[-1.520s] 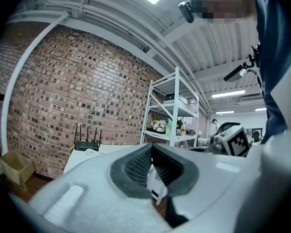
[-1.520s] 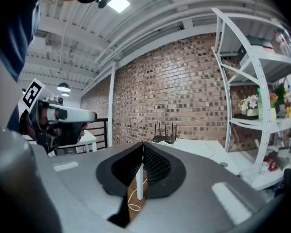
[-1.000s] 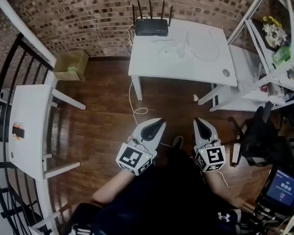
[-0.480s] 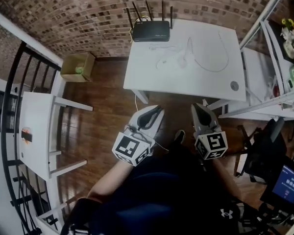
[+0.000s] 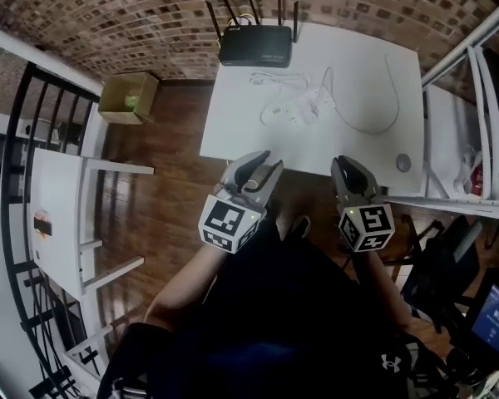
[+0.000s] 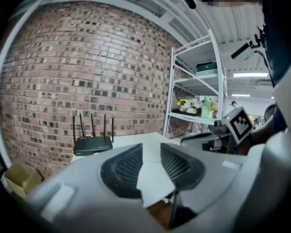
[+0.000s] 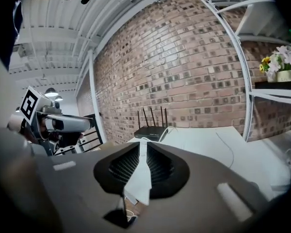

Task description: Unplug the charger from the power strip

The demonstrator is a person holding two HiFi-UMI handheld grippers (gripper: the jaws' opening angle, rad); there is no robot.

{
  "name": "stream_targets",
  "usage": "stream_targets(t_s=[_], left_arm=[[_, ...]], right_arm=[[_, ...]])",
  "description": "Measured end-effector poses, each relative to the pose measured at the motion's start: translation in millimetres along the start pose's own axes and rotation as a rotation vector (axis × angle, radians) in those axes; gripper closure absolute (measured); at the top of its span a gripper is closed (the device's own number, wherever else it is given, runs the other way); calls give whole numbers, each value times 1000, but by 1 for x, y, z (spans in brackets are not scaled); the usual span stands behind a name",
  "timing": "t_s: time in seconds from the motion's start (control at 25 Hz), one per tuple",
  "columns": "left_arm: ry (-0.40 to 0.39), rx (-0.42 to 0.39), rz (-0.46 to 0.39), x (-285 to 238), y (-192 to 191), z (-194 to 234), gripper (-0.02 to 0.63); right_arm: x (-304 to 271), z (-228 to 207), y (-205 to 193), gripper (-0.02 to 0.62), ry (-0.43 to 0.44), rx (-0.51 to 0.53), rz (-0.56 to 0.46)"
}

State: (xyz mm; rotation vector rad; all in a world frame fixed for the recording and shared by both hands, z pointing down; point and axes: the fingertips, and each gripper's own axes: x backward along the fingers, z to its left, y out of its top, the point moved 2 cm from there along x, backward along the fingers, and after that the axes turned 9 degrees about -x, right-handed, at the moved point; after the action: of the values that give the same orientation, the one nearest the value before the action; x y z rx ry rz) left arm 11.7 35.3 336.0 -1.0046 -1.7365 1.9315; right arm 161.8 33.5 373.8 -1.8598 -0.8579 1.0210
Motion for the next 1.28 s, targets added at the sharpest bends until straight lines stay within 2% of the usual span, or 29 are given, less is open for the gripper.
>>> stream_targets(t_s=[0.12,0.36,0.52,0.68,0.92,1.04,1.28], left_arm=[[-37,0,46,-26,-27,23,489],[-124,-89,139,-77,-68,66,488],[-178,-118,218,-105,-95,82,460],[-180,-130,287,-132,-120,90,451],[-139,-133,361,-158,-142,94,439],[-153,-158,407,-172,-155,86,416],[-178,-193,469,-189,-178,80,416]], right_arm=[[-26,-13,-5,519,-35,4,49],[-80,-32,-19,449,-108,40,187],[-117,-43,-35,423,-136,62,260],[-146,-55,-55,391,-131,46,319],[-177,-63,-80,359,-80,54,405],[-188,-67,-85,353,-64,62,422],[-203,-72,-92,351,-54,78,463]])
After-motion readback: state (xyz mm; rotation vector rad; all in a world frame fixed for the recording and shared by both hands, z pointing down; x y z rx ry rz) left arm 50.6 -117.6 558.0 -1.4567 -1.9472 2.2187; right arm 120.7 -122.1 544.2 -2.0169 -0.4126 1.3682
